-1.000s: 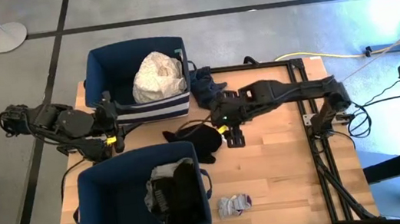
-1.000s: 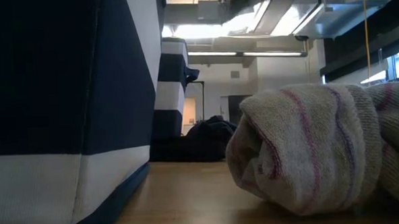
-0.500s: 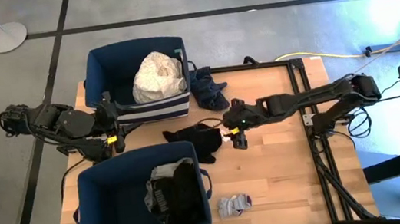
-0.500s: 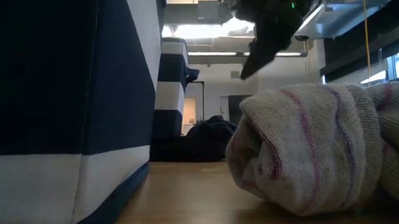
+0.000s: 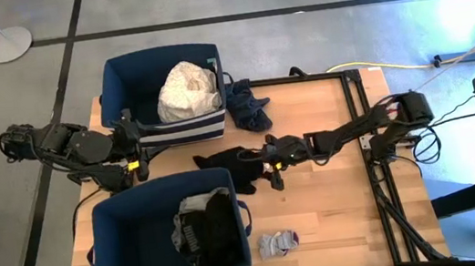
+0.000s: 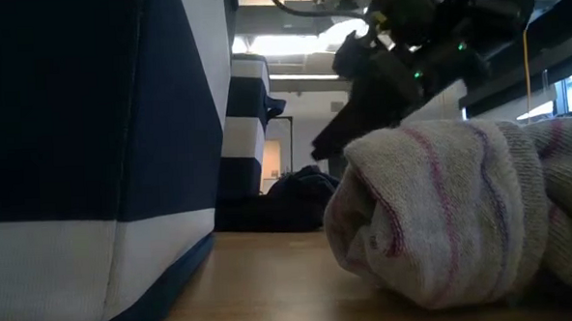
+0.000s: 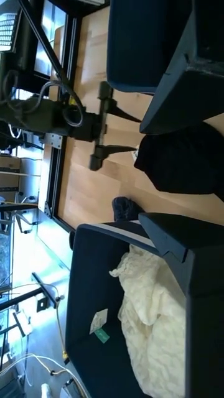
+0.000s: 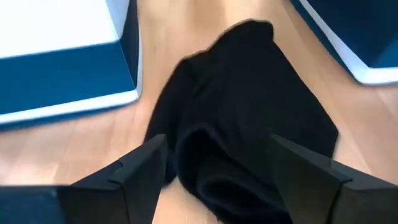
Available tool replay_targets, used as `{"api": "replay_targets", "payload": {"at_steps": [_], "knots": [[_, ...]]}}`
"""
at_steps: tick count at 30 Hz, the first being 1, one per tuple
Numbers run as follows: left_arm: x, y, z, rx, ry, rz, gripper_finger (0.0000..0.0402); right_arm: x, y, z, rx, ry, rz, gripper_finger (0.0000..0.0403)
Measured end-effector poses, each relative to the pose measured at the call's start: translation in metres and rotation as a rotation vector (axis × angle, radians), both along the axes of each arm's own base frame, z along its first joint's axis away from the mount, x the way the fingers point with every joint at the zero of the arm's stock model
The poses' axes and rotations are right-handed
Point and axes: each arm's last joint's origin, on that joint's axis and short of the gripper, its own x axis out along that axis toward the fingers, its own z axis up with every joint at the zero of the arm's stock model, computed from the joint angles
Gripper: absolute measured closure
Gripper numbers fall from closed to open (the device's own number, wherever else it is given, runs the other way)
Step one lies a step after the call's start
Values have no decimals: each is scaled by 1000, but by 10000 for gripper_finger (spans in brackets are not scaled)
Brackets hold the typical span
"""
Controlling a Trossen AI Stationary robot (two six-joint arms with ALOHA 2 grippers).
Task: Sort clothes
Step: Put the black shorts into the bottom blue laundry organizer
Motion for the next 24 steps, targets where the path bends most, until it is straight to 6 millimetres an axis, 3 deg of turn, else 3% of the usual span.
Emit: {"api": "replay_targets", "payload": {"at_steps": [7, 13, 20, 24], "knots": [[3, -1, -1, 1, 9, 2, 194, 31, 2, -25, -16, -46, 40, 128], [5, -2, -2, 2, 14, 2, 194, 49, 1, -55, -70, 32, 31, 128], [8, -3, -3, 16, 32, -2, 194, 51, -2, -82, -127, 157, -82, 135], [10, -4, -4, 27, 42, -6, 194, 48, -2, -85, -116, 199, -104, 186]]}}
